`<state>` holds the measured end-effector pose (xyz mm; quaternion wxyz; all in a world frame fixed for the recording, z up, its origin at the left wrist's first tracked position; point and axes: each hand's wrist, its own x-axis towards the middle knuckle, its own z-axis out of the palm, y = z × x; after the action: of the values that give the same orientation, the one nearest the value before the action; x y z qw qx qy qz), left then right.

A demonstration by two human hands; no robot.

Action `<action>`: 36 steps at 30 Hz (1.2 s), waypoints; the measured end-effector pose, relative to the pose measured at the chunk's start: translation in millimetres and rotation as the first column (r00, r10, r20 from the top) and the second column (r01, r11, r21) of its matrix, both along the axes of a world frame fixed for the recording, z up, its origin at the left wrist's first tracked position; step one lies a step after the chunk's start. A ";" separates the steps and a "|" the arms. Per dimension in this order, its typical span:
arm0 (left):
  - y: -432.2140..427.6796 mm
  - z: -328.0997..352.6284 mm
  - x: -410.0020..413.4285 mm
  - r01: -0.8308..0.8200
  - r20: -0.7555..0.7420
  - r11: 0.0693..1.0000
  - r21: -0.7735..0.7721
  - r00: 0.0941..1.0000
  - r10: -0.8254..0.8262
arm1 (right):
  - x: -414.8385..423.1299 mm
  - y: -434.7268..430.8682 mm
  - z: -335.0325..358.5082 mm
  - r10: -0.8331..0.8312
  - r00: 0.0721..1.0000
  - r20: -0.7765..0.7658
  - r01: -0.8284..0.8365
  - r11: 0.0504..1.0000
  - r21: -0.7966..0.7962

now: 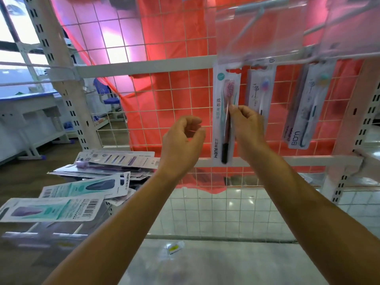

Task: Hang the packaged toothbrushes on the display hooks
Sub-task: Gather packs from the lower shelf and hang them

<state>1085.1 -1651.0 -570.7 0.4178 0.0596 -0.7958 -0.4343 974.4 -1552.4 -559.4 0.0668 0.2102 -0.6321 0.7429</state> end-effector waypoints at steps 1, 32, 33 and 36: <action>-3.7 0.1 2.9 -0.008 0.015 1.000 -0.009 1.000 0.009 | -5.9 -3.6 1.1 -0.007 1.000 0.018 0.007 1.000 0.013; -118.7 8.3 136.8 0.030 0.601 0.848 -0.530 0.718 0.351 | 116.5 -105.1 -60.1 0.295 0.798 -0.525 0.061 0.828 0.557; -124.4 8.9 144.0 0.056 0.626 0.814 -0.579 0.670 0.399 | 122.1 -112.6 -58.7 0.342 0.774 -0.533 0.046 0.809 0.586; -140.5 6.5 161.9 0.104 0.643 0.717 -0.689 0.545 0.539 | 138.5 -133.3 -55.7 0.462 0.710 -0.531 0.047 0.722 0.690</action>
<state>1247.0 -1791.5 -564.2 0.0519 0.2077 -0.9767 0.0129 1112.9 -1685.6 -615.1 0.1208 0.5480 -0.7526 0.3446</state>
